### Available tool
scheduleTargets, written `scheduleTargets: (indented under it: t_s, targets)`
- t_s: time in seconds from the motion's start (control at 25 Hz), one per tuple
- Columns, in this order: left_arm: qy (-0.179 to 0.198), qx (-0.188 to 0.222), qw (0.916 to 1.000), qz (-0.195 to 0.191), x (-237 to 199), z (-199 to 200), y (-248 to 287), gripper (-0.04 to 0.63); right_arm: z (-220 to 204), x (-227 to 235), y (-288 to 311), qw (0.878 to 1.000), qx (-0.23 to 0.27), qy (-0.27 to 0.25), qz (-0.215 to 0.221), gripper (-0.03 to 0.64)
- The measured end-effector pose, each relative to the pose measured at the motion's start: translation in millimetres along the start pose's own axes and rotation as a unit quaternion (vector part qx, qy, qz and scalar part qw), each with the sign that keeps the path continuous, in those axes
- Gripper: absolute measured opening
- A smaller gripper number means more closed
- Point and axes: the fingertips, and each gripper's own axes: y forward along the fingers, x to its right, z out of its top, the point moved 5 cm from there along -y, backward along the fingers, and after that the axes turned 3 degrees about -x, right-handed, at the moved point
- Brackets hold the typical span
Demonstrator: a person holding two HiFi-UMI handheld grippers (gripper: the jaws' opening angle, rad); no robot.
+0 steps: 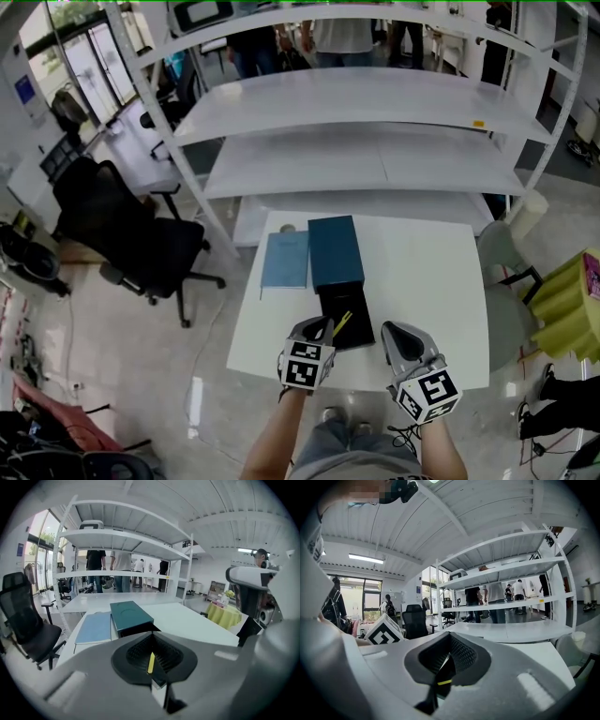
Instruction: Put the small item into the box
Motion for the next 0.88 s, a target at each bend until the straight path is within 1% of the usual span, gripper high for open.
scheduleTargets:
  t_s: [0.16, 0.36, 0.52, 0.88]
  targets:
    - [0.001, 0.020, 0.9997, 0.011, 0, -2, -15, 0.020, 1, -6, 1, 1.000, 0.000, -0.005, 0.010, 0.003]
    - [-0.013, 0.046, 0.9988, 0.016, 2, -2, -34, 0.020, 4, -12, 0, 1.000, 0.003, -0.012, 0.020, 0.003]
    - [-0.012, 0.070, 0.9973, 0.020, 6, 3, -51, 0.020, 7, -15, -4, 1.000, 0.006, -0.016, 0.027, 0.003]
    - [-0.015, 0.141, 0.9892, 0.036, 16, 11, -90, 0.020, 11, -21, -14, 0.999, 0.015, -0.024, 0.035, 0.003]
